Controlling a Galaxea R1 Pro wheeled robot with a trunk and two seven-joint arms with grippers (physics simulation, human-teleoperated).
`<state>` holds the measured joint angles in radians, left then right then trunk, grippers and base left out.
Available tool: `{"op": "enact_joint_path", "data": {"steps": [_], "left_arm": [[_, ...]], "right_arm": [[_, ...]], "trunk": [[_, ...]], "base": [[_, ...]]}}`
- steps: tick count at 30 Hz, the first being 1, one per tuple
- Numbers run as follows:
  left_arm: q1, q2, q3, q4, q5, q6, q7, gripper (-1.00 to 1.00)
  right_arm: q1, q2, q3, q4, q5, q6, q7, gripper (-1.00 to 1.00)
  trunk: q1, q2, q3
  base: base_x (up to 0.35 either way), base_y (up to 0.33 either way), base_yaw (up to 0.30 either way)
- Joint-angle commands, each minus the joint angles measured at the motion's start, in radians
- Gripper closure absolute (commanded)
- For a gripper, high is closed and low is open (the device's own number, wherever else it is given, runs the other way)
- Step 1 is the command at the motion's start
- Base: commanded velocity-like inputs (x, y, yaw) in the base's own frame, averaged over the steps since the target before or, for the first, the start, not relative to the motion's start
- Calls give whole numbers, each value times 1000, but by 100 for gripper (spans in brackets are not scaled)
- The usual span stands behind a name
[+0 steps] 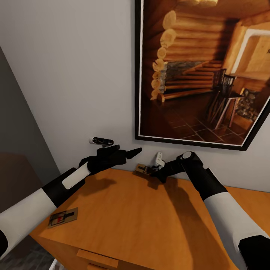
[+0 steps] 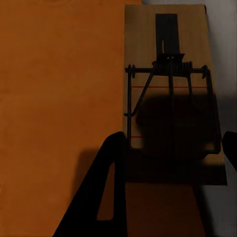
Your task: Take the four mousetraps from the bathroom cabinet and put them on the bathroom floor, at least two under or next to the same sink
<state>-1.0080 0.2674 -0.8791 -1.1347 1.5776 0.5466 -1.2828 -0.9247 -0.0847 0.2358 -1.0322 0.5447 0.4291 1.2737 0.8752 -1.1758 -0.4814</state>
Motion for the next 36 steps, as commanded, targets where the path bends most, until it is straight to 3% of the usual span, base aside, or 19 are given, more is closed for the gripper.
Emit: {"op": "enact_joint_path", "data": {"steps": [1, 16, 36], "left_arm": [[-2, 1, -4, 0, 10, 10, -1, -100], [-2, 1, -4, -1, 10, 11, -1, -100], [-2, 1, -4, -1, 12, 12, -1, -100]], "right_arm": [[-1, 0, 2, -1, 4, 10, 6, 100], [1, 2, 28, 0, 4, 15, 5, 100], [2, 2, 28, 6, 6, 14, 3, 100]], "trunk": [[0, -1, -1], [0, -1, -1], [0, -1, -1]], "base": [[0, 0, 0], [-26, 5, 0], [-282, 18, 0]]}}
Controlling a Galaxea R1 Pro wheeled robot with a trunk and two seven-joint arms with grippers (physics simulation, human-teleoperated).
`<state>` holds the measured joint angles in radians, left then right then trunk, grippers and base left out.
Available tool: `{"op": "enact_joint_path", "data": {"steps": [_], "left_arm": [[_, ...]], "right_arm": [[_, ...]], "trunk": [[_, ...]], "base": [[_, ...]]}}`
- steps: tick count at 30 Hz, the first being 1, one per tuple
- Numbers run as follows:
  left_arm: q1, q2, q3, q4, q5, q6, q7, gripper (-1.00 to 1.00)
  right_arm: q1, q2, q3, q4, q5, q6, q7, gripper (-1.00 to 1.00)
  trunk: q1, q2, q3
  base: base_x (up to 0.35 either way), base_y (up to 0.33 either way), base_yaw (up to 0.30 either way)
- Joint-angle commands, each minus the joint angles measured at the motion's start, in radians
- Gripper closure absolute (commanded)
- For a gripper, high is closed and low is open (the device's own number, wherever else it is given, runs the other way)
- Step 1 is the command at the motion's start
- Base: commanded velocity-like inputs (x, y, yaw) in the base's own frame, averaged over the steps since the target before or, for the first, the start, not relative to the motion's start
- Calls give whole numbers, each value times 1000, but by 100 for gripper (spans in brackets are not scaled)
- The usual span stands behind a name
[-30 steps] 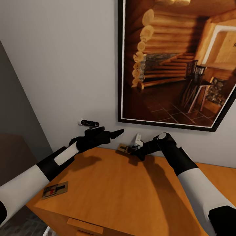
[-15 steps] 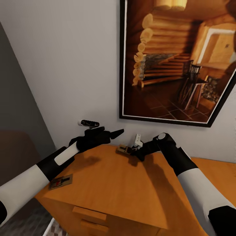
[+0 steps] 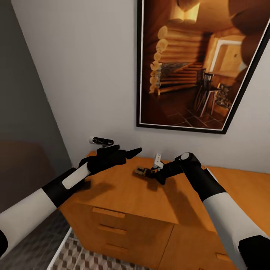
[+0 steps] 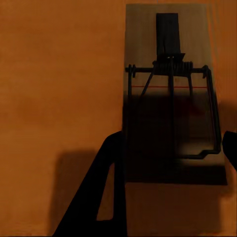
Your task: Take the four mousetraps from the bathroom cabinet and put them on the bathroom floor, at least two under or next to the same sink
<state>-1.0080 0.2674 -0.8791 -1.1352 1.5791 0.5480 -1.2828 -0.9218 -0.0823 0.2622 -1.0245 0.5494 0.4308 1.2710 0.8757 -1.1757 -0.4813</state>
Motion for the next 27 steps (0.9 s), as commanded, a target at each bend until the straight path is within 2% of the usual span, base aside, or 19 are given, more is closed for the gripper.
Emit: {"op": "enact_joint_path", "data": {"steps": [1, 9, 21, 27], "left_arm": [[-2, 1, -4, 0, 10, 10, -1, -100], [-2, 4, -4, 3, 7, 10, -1, -100], [-2, 2, -4, 15, 0, 9, 8, -100], [-2, 2, -4, 14, -1, 9, 8, -100]], "right_arm": [[-1, -1, 2, -1, 1, 13, 6, 100], [36, 1, 3, -5, 0, 15, 5, 100], [43, 14, 2, -7, -4, 16, 5, 100], [43, 29, 2, -8, -4, 16, 4, 100]], "trunk": [[0, -1, -1], [0, -1, -1], [0, -1, -1], [0, -1, -1]], "base": [[-244, 0, 0], [-96, 0, 0], [-4, 0, 0], [0, 0, 0]]}}
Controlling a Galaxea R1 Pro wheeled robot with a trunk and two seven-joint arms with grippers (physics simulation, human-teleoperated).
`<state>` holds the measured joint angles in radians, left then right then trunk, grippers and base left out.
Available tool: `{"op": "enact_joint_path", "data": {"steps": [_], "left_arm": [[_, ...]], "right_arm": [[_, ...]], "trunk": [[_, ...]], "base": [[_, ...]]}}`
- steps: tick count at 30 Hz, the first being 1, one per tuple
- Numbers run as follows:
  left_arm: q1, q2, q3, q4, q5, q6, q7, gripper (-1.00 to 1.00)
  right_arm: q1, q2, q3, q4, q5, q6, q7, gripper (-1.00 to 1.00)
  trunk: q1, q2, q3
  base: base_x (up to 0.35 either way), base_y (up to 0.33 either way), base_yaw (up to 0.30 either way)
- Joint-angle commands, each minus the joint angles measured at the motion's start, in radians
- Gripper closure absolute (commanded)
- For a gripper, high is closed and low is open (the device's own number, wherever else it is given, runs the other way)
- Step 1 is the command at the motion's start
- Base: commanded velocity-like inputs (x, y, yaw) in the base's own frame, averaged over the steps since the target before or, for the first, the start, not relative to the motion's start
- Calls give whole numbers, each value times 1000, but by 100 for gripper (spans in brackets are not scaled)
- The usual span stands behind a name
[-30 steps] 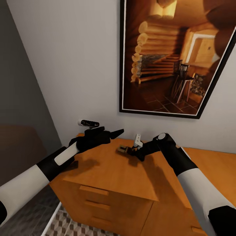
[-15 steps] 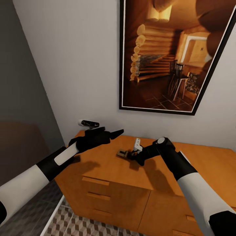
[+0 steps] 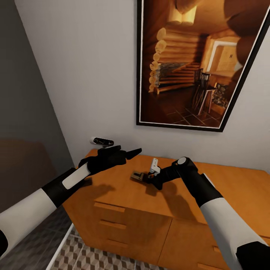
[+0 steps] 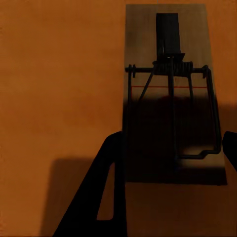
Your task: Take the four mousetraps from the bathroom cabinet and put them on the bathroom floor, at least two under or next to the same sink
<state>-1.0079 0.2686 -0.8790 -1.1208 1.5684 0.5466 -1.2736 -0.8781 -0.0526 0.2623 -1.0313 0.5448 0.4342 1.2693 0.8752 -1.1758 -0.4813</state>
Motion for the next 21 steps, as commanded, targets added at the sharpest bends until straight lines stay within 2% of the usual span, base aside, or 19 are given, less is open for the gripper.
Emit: {"op": "enact_joint_path", "data": {"steps": [1, 21], "left_arm": [[-2, 1, -4, 0, 10, 10, -1, -100], [-2, 1, -5, -8, 7, 11, 0, -100]], "right_arm": [[-1, 0, 2, -2, 1, 12, 6, 100], [-1, 7, 2, -3, -3, 13, 7, 100]], "trunk": [[0, -1, -1], [0, -1, -1]], "base": [[0, 0, 0], [0, 0, 0]]}}
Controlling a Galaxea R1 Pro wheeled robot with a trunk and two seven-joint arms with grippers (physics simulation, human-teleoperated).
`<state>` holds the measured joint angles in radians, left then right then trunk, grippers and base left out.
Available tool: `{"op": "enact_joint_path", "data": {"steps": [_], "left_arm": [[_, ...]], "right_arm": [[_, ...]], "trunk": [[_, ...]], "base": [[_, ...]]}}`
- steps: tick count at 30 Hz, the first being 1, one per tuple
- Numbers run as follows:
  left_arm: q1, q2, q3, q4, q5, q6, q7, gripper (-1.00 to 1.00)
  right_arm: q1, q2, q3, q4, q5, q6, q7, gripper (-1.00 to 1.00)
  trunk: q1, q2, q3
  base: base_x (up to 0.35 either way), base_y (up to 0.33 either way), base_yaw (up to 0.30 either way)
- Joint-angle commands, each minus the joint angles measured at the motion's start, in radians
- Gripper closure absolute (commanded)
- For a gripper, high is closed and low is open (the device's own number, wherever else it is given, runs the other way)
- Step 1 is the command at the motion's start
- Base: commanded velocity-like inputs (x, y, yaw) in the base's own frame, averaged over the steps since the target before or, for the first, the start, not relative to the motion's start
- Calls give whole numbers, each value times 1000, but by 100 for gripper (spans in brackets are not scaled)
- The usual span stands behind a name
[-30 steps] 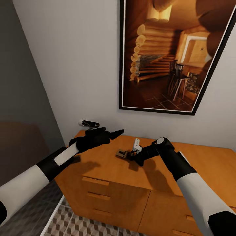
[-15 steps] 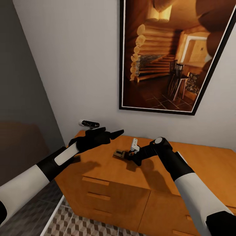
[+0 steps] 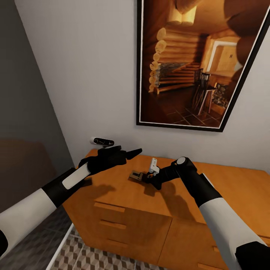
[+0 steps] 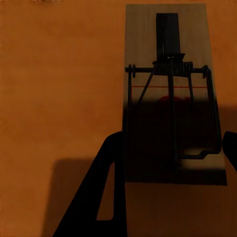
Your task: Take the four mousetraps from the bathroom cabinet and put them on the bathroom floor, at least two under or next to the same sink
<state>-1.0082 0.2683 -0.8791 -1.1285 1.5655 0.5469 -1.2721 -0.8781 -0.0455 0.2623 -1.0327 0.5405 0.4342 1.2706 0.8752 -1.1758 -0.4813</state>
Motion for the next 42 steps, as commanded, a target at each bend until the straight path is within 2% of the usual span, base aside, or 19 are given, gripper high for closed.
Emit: {"op": "enact_joint_path", "data": {"steps": [1, 8, 12, 17, 23, 28, 31, 34, 37, 40, 42], "left_arm": [[-2, 1, -4, 0, 10, 10, -1, -100], [-1, 1, -4, 3, 10, 11, -2, -100], [-1, 1, -4, 5, 9, 11, -2, -100], [-1, 2, -4, 6, 1, 11, -1, -100], [-2, 13, 5, -3, -62, 13, -4, -100], [-3, 44, 26, -9, -109, 19, -6, -100], [-3, 50, 40, -10, -134, 21, -7, -100], [-3, 53, 61, -11, -182, 23, -8, -100], [-4, 56, 71, -12, -206, 23, -10, -100], [-5, 80, 78, -30, -219, 25, -10, -100], [-5, 111, 82, -64, -222, 25, -10, -100]], "right_arm": [[-1, 0, 2, -1, 1, 12, 6, 100], [-1, 1, 2, -1, 1, 12, 6, 100], [-1, 11, 1, -1, 1, 15, 6, 100], [-1, 19, 1, -5, 2, 50, 6, 100], [0, 21, 1, -46, 2, 102, 4, 100], [2, 21, 0, -82, 3, 150, 4, 100], [8, 21, 0, -101, 4, 157, 2, 100], [21, 21, 0, -148, 4, 187, 1, 100], [39, 21, -1, -189, 5, 220, -1, 100], [57, 21, -1, -239, 8, 247, -5, 100], [72, 21, -1, -263, 11, 266, -12, 100]], "trunk": [[0, -1, -1], [0, -1, -1], [0, -1, -1], [0, -1, -1], [0, -1, -1], [0, -1, -1], [0, -1, -1], [0, -1, -1], [0, -1, -1], [0, -1, -1], [0, -1, -1]], "base": [[0, 0, 0], [0, 0, 0], [0, 0, 0], [0, 0, 0], [0, 0, 0], [0, 0, 0], [0, 0, 0], [0, 0, 0], [0, 0, 0], [0, 0, 0], [0, 0, 0]]}}
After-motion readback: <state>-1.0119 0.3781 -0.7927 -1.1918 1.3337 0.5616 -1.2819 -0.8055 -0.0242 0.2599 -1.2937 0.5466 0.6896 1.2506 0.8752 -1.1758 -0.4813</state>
